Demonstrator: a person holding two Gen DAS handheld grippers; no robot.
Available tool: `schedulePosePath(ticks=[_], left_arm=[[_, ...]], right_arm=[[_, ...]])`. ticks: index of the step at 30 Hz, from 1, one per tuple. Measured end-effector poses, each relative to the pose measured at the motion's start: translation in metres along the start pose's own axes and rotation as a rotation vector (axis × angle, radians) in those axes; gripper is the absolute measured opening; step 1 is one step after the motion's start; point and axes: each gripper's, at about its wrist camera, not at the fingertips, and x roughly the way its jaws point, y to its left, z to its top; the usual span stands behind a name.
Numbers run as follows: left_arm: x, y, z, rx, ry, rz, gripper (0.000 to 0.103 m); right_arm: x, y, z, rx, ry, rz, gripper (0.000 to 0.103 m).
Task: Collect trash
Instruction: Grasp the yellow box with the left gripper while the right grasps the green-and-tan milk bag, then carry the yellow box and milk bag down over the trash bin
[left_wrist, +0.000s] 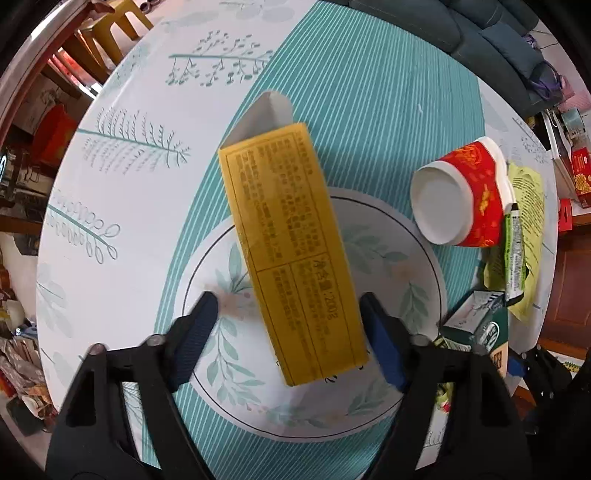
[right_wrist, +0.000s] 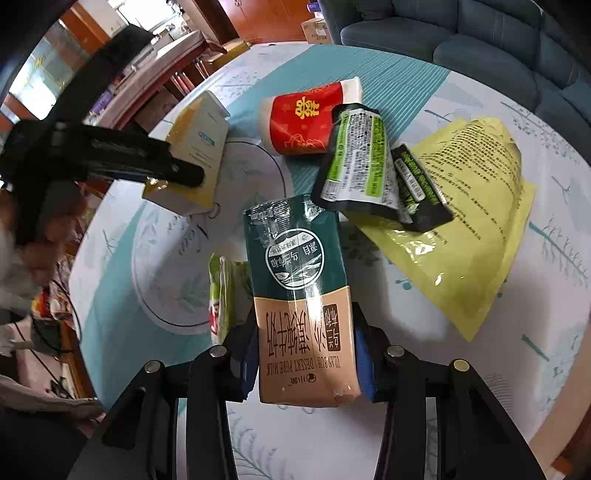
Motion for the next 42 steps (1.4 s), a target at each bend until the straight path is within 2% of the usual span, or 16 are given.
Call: schedulePosePath(ticks=[1, 3, 4, 5, 7, 15, 24, 33, 42], left_arm=[[0.002, 0.001, 0.0, -0.003, 0.005, -0.016, 0.06], [0.002, 0.001, -0.001, -0.007, 0.0, -0.05, 0.048], [0.001, 0.0, -0.002, -0.003, -0.008, -0.057, 0.041], [-0.001, -0.001, -0.003, 0.005, -0.015, -0.047, 0.04], [-0.003, -0.004, -0.008, 0.025, -0.036, -0.015, 0.039], [-0.024, -0.001, -0.044, 0.082, -0.081, -0.012, 0.038], [-0.072, 0.014, -0.099, 0.165, -0.12, -0.045, 0.038], [-0.108, 0.053, -0.164, 0.327, -0.158, -0.097, 0.038], [-0.154, 0.116, -0.225, 0.503, -0.264, -0.166, 0.038]], right_arm=[[0.0, 0.001, 0.0, 0.003, -0.003, 0.006, 0.043], [-0.002, 0.002, -0.003, 0.022, -0.016, 0.026, 0.042], [-0.003, 0.003, -0.003, 0.029, -0.022, 0.034, 0.042], [-0.004, 0.003, -0.004, 0.039, -0.029, 0.042, 0.042], [-0.009, 0.005, -0.007, 0.054, -0.04, 0.052, 0.042], [-0.034, 0.014, -0.013, 0.105, -0.101, 0.098, 0.042], [-0.052, 0.04, -0.039, 0.189, -0.135, 0.118, 0.042], [-0.067, 0.106, -0.096, 0.302, -0.185, 0.101, 0.042], [-0.096, 0.206, -0.162, 0.451, -0.341, 0.014, 0.042]])
